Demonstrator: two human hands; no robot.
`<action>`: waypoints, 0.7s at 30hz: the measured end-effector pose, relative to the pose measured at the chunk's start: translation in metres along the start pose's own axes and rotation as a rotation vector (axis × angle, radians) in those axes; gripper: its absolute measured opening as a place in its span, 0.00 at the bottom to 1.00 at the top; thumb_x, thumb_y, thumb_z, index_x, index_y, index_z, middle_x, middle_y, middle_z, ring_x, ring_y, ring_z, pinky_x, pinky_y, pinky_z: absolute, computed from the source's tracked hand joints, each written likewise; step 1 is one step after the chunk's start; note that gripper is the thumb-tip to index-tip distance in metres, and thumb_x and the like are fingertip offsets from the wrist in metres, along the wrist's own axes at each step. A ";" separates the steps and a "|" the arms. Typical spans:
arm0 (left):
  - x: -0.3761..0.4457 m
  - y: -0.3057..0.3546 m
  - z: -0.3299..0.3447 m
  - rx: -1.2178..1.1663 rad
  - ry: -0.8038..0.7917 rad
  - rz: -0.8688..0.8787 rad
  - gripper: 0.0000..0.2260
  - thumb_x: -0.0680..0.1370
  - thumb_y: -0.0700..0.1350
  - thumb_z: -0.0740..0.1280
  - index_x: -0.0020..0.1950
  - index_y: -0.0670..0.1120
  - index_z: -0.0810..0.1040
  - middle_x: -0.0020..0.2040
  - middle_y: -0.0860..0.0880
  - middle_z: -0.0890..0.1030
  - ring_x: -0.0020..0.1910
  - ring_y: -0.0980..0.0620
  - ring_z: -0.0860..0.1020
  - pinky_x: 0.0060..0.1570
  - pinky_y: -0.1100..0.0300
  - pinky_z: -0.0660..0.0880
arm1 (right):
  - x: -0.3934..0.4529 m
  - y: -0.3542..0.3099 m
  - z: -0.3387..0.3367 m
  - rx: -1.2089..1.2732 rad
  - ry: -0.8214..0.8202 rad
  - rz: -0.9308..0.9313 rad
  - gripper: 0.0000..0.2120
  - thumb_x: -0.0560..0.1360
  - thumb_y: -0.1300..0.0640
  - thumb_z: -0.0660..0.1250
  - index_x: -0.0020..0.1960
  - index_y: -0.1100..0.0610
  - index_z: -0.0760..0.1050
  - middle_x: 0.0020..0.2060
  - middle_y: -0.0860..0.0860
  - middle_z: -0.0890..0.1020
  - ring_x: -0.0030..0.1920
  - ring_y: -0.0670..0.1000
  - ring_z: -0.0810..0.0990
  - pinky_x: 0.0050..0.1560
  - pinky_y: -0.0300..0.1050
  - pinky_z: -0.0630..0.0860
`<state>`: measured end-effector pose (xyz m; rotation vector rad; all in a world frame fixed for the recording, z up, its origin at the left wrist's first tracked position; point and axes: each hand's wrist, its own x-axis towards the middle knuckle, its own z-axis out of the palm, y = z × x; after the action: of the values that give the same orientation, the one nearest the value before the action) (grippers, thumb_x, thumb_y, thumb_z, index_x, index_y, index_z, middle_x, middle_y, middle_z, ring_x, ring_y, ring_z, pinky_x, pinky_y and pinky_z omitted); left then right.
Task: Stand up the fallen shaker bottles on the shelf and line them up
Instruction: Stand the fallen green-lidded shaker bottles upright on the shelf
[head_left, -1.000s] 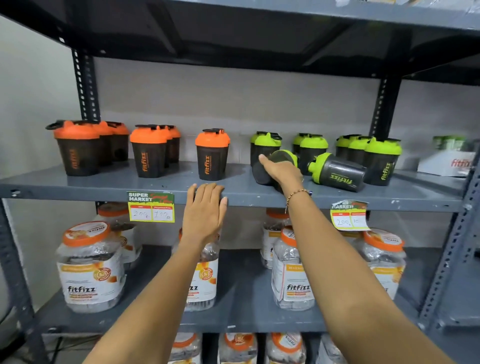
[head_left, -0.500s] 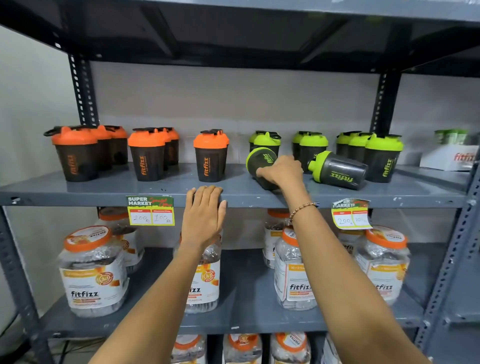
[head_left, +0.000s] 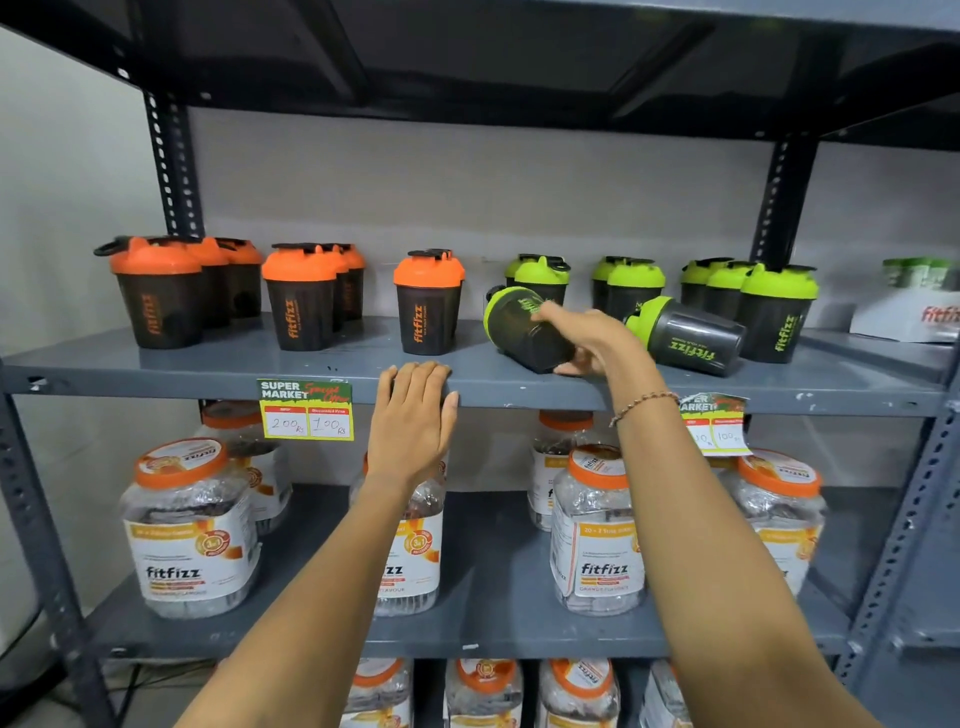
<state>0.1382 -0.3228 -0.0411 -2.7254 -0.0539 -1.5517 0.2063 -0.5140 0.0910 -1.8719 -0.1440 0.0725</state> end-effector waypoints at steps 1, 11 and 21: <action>0.000 0.000 0.000 -0.003 0.005 0.001 0.18 0.80 0.50 0.52 0.60 0.42 0.75 0.57 0.45 0.78 0.56 0.44 0.75 0.65 0.50 0.60 | 0.002 0.004 -0.006 0.193 -0.041 0.059 0.18 0.68 0.45 0.70 0.48 0.58 0.71 0.50 0.56 0.77 0.43 0.53 0.80 0.34 0.46 0.82; 0.000 -0.003 0.010 -0.038 0.057 -0.007 0.18 0.80 0.51 0.52 0.59 0.43 0.74 0.57 0.45 0.78 0.56 0.45 0.75 0.66 0.51 0.58 | 0.028 0.027 -0.006 0.554 -0.295 -0.103 0.17 0.70 0.61 0.73 0.56 0.66 0.76 0.52 0.59 0.82 0.53 0.54 0.81 0.47 0.44 0.83; 0.000 -0.007 0.018 -0.027 0.080 0.006 0.17 0.80 0.52 0.53 0.60 0.44 0.73 0.57 0.45 0.78 0.57 0.45 0.74 0.66 0.51 0.59 | 0.059 0.024 0.008 -0.139 0.003 -0.177 0.20 0.64 0.63 0.77 0.54 0.63 0.78 0.43 0.57 0.84 0.36 0.53 0.81 0.33 0.43 0.79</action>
<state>0.1537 -0.3151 -0.0503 -2.6778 -0.0254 -1.6696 0.2656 -0.5051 0.0668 -1.9891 -0.3186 -0.0637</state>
